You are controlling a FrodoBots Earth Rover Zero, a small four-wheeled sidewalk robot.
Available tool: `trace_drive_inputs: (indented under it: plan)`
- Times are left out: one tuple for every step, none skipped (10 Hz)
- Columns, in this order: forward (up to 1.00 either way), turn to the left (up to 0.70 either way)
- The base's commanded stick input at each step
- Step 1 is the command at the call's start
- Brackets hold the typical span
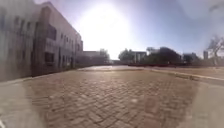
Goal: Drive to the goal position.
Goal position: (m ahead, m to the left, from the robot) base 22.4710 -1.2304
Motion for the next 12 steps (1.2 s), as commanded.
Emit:
trace_drive_inputs:
  plan:
    - [1.0,0.0]
    - [1.0,0.0]
    - [1.0,0.0]
    - [1.0,0.0]
    - [1.0,0.0]
    - [1.0,0.0]
    - [1.0,0.0]
    - [1.0,0.0]
    - [1.0,0.0]
    - [1.0,0.0]
    - [1.0,0.0]
    - [1.0,0.0]
